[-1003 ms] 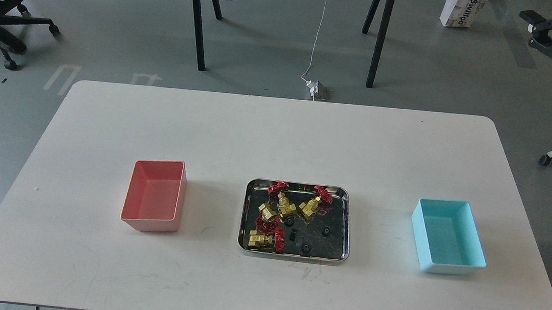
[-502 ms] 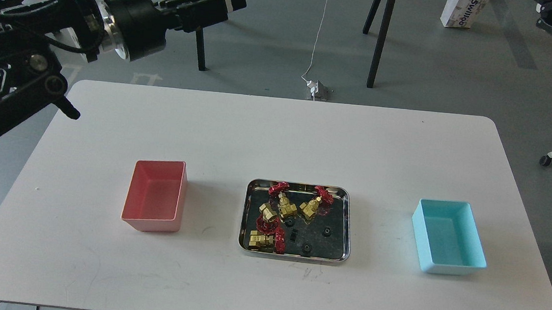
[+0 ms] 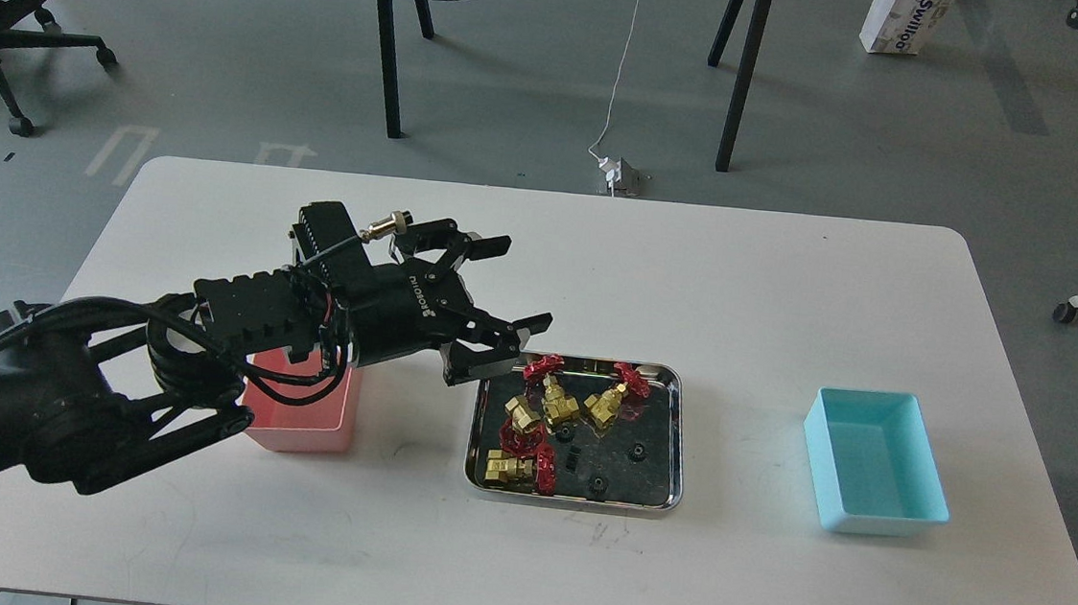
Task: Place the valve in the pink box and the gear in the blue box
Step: 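Reach the left gripper over the metal tray toward a brass valve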
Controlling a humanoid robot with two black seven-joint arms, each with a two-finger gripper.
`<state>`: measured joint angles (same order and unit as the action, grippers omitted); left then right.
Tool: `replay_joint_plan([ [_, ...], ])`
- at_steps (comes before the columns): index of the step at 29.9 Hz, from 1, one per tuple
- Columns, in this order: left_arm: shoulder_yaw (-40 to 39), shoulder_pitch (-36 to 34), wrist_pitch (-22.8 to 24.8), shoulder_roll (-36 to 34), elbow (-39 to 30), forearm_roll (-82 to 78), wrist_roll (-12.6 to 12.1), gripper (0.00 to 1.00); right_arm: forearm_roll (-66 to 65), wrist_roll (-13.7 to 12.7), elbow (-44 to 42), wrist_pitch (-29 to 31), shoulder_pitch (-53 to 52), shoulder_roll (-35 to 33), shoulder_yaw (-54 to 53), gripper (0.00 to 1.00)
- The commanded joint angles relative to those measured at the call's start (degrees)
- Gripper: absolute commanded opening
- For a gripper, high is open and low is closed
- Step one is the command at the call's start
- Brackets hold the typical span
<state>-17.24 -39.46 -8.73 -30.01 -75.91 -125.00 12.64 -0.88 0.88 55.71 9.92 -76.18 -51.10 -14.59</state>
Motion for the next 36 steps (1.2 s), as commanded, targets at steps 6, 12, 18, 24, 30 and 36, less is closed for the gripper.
replay_joint_plan([
  [6,0.10,4.83,0.55,6.88,7.35,0.00,0.02,0.92,-1.49,0.00,-0.07,0.01,-0.02,0.03,0.09,0.99],
  [12,0.10,7.29,0.90,12.07,9.20,0.00,-0.07,0.93,-3.16,0.00,-0.07,-0.08,0.06,0.12,0.09,0.99],
  [18,0.10,7.82,1.69,17.78,13.94,0.00,-0.68,0.93,-3.25,0.00,-0.16,-0.08,0.42,0.38,0.26,0.99],
  [24,0.01,7.56,1.52,19.02,17.46,0.00,-0.68,0.93,-3.25,0.00,-0.69,-0.08,0.33,0.65,0.26,0.99],
  [30,0.01,7.38,1.34,18.85,19.57,0.00,-0.60,0.93,-3.25,0.09,-0.95,-0.08,0.33,0.74,0.26,0.99],
  [36,0.10,7.65,1.26,17.97,20.45,0.00,-0.24,0.93,-3.25,0.00,-1.21,-0.08,0.24,0.82,0.26,0.99],
])
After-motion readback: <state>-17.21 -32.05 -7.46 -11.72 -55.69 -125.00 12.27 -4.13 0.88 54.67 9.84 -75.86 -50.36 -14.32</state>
